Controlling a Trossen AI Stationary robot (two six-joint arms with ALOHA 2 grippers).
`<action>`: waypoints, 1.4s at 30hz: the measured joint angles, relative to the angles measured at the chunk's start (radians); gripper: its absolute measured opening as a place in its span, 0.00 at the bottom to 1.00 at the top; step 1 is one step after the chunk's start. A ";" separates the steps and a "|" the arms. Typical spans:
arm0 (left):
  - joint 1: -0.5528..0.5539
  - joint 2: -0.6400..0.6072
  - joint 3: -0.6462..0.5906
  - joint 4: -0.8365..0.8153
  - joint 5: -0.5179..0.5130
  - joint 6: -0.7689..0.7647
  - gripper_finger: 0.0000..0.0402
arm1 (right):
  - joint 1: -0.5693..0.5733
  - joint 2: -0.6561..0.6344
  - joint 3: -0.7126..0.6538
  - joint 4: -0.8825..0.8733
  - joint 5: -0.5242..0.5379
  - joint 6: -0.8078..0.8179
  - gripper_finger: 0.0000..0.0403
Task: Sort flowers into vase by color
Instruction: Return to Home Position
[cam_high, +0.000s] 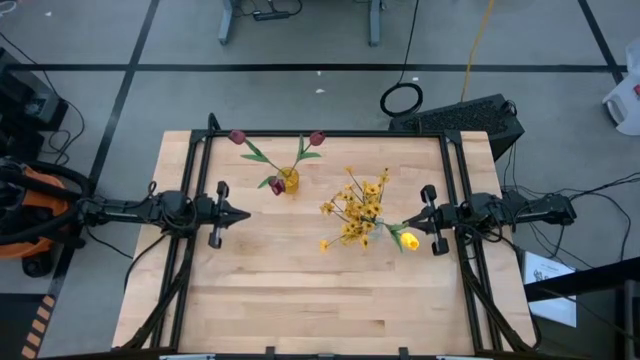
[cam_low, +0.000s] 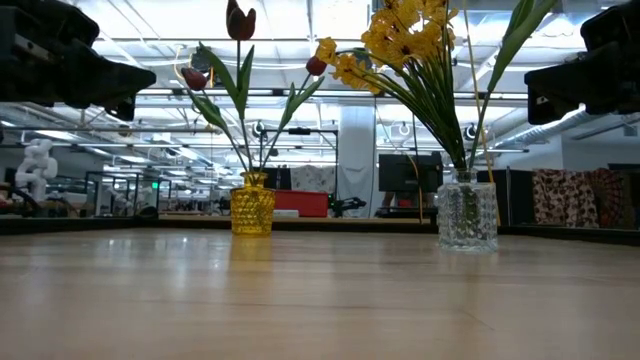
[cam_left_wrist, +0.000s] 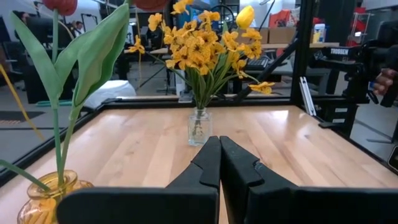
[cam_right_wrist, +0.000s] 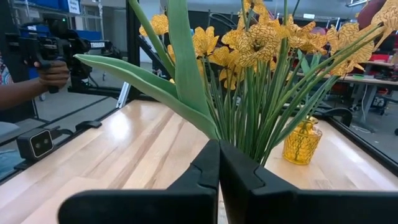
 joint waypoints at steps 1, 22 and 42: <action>0.000 0.000 0.000 0.000 -0.001 -0.001 0.01 | 0.000 0.000 0.000 0.000 0.000 0.000 0.00; 0.000 0.002 0.000 0.003 -0.008 -0.019 0.01 | 0.000 0.000 0.000 0.004 -0.002 0.000 0.00; 0.000 0.002 0.000 0.004 -0.008 -0.018 0.01 | 0.000 0.000 0.000 0.005 -0.004 0.000 0.00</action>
